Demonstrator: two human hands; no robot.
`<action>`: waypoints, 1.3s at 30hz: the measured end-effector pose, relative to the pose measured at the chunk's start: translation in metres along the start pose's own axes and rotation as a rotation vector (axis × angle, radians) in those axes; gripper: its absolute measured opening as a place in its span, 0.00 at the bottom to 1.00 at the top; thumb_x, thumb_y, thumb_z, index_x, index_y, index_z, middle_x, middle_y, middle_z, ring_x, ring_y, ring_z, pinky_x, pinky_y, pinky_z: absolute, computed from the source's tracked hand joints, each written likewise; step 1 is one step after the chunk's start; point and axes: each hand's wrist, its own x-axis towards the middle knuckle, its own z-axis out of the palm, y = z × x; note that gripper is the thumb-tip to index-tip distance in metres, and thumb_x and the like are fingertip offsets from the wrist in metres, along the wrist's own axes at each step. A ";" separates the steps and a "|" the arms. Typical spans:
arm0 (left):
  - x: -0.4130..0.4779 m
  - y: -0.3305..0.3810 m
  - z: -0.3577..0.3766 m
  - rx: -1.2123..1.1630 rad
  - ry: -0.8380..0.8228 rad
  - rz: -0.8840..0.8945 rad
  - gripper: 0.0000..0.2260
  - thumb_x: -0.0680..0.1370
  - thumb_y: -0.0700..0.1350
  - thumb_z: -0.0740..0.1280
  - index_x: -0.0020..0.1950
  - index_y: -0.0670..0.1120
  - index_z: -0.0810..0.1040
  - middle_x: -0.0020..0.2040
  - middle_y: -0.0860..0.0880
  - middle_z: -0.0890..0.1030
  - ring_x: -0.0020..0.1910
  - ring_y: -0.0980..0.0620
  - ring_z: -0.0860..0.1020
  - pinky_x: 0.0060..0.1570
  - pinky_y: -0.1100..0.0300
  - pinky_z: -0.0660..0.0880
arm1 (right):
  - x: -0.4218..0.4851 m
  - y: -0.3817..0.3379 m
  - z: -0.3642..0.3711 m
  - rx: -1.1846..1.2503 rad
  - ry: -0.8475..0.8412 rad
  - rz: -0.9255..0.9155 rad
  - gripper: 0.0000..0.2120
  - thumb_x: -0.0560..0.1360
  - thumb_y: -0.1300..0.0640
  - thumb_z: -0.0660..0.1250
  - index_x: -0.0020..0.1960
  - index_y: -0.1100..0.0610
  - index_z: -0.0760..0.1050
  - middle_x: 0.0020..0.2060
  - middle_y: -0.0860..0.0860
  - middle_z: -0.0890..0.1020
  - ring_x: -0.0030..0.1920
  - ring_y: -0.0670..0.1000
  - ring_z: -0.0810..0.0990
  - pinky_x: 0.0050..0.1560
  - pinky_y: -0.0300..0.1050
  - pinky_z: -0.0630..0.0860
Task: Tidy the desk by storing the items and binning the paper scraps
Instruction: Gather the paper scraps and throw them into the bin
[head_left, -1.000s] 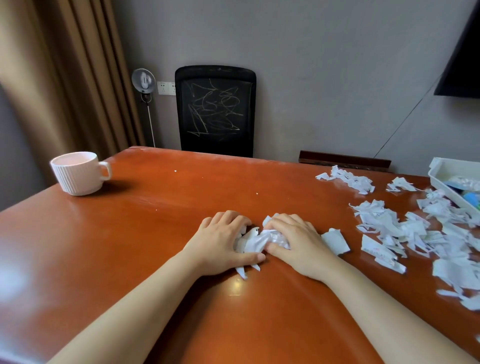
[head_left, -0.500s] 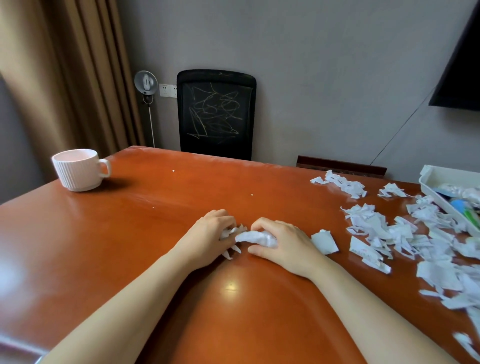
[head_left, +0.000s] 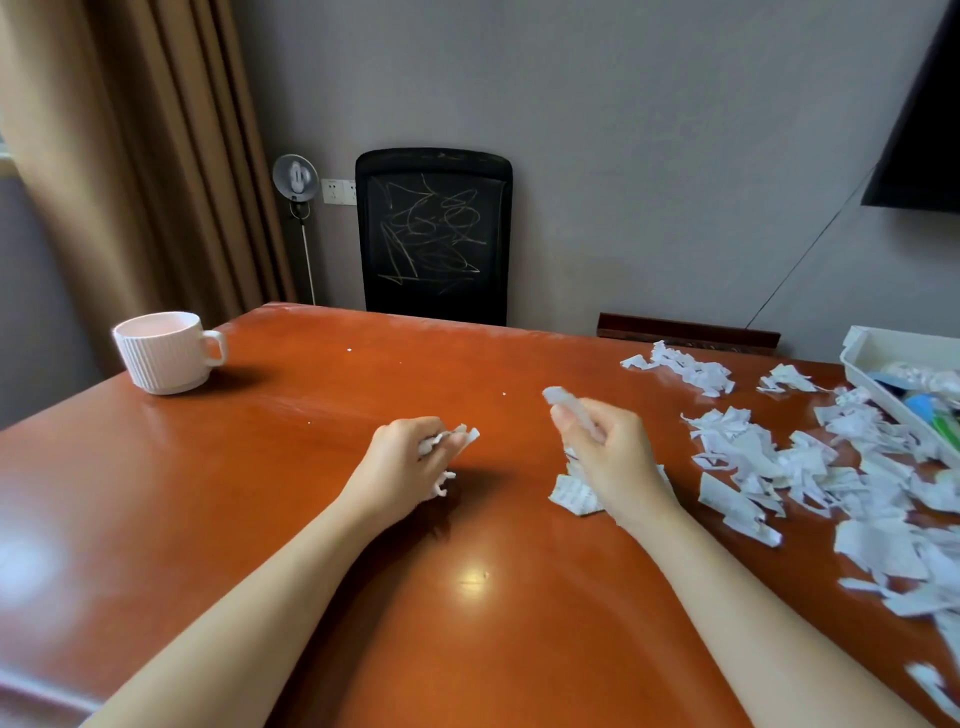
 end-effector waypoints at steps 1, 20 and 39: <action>0.000 0.001 -0.001 -0.086 0.016 -0.045 0.20 0.78 0.49 0.65 0.30 0.43 0.64 0.28 0.44 0.75 0.20 0.58 0.69 0.23 0.64 0.68 | 0.000 -0.005 -0.003 0.103 0.071 0.039 0.23 0.77 0.51 0.63 0.30 0.64 0.62 0.24 0.54 0.63 0.25 0.45 0.63 0.29 0.32 0.67; 0.000 0.003 -0.010 -0.439 0.114 -0.210 0.16 0.79 0.48 0.63 0.35 0.41 0.67 0.21 0.53 0.65 0.18 0.56 0.61 0.21 0.65 0.64 | 0.001 0.008 -0.007 -0.191 0.044 0.177 0.15 0.74 0.60 0.68 0.32 0.53 0.66 0.33 0.51 0.77 0.34 0.47 0.74 0.32 0.34 0.66; -0.014 -0.001 -0.017 -0.475 0.155 -0.290 0.18 0.79 0.51 0.63 0.35 0.40 0.69 0.23 0.48 0.68 0.20 0.54 0.65 0.28 0.60 0.72 | 0.009 0.003 -0.010 -0.264 0.158 0.120 0.14 0.78 0.54 0.62 0.36 0.58 0.72 0.28 0.48 0.72 0.31 0.45 0.71 0.31 0.30 0.64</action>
